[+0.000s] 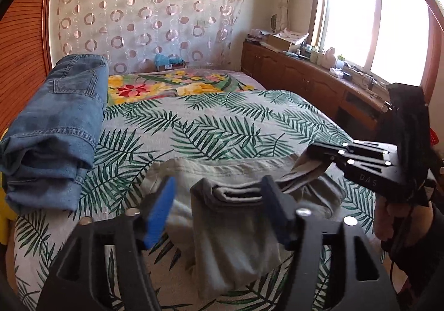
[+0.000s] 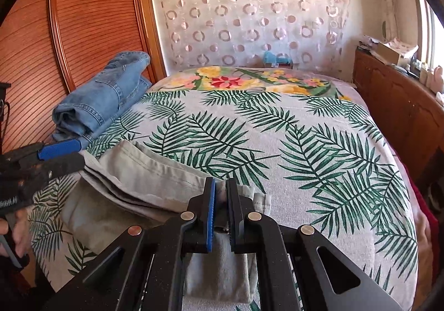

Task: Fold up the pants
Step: 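Lower the fold onto the pants and open both tools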

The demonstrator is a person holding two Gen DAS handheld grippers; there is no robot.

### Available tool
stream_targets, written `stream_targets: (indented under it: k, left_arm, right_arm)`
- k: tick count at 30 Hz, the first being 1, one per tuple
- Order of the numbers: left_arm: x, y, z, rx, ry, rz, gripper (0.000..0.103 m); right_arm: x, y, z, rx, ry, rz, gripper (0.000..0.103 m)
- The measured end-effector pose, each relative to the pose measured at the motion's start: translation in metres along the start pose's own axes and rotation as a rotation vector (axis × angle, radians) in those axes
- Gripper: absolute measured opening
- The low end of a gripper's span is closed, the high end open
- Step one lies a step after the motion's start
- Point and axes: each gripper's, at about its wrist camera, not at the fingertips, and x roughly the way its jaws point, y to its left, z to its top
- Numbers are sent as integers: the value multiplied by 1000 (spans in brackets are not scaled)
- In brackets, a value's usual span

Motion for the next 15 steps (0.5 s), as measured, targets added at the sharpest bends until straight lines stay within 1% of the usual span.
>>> stream_targets:
  k: [2,5,7,9,11,15]
  left_arm:
    - [3,2,-5,-5,14,-14,79]
    - [8,4,-14,-9,45,-13,79]
    - [10,6,-19,-16,58,-12,79]
    - [12,8,-24,-18,78,-10,79]
    - [15,8,-29,-12,98,-3,79]
    - [19,11,-37,-6,120,9,79]
  right_arm:
    - [-1,1,-1,-9,-1,0,9]
    - [-2,3,0,-46,0,-26,11]
    - [-3,4,0,-55,-4,-38,16]
    - [-7,1,2,-51,-8,-47,31]
    - [-10,-1,1,-41,-9,-48,38]
    - [-21,-7,-7,-22,6,-32,38]
